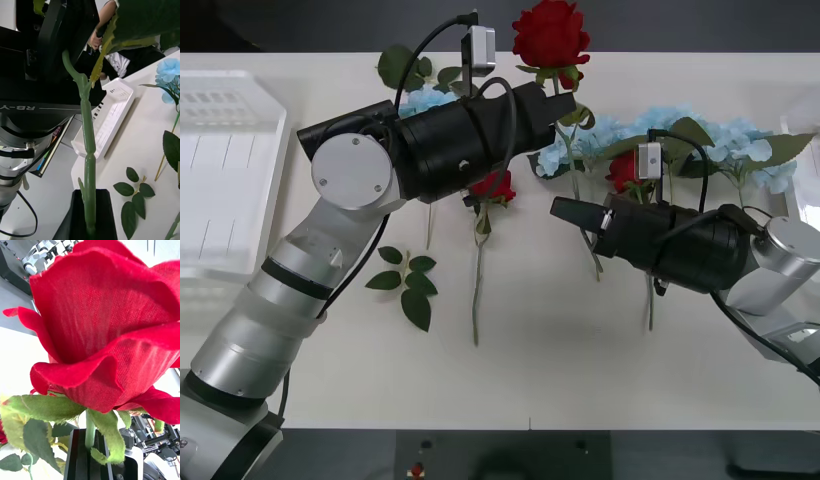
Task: Put the red flowers into the right box and the blue flowers into the left box
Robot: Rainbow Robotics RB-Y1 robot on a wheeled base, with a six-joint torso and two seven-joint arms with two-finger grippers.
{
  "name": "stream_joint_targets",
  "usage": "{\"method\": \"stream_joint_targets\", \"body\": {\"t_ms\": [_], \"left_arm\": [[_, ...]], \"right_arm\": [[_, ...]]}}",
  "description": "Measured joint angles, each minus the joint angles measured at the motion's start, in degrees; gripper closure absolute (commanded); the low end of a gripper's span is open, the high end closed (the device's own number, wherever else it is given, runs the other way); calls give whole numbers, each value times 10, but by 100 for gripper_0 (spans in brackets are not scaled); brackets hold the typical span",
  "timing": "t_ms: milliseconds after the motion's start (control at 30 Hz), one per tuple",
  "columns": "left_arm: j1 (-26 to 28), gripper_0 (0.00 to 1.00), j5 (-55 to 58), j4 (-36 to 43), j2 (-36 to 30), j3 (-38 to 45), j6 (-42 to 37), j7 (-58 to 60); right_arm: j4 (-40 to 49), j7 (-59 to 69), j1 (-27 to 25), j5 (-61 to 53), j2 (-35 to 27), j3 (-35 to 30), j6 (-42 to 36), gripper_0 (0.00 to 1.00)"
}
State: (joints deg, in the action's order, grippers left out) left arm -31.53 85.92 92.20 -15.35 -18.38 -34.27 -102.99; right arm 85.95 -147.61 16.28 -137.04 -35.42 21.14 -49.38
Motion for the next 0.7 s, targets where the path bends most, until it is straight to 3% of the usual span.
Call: {"method": "stream_joint_targets", "body": {"t_ms": [67, 100, 133, 167, 233, 300, 467, 700], "left_arm": [[0, 99, 0, 0, 0, 0, 0, 0], [0, 90, 0, 0, 0, 0, 0, 0], [0, 64, 0, 0, 0, 0, 0, 0], [0, 29, 0, 0, 0, 0, 0, 0], [0, 12, 0, 0, 0, 0, 0, 0], [0, 7, 3, 0, -1, 0, 0, 0], [0, 6, 45, 0, -23, 0, -27, 0], [10, 6, 160, 0, -131, 0, -103, 0]], "right_arm": [[0, 0, 0, 0, 0, 0, 3, 100], [0, 0, 0, 0, 0, 0, 4, 100], [0, 0, 0, 0, 0, 0, 4, 100], [0, 0, 0, 0, 0, 0, 4, 100], [0, 0, 0, 0, 0, 0, 4, 100], [0, 0, 0, 0, 0, 0, 8, 100], [0, 0, 0, 0, -1, 0, 15, 100], [0, 13, 4, 4, -27, 0, 28, 100]]}}
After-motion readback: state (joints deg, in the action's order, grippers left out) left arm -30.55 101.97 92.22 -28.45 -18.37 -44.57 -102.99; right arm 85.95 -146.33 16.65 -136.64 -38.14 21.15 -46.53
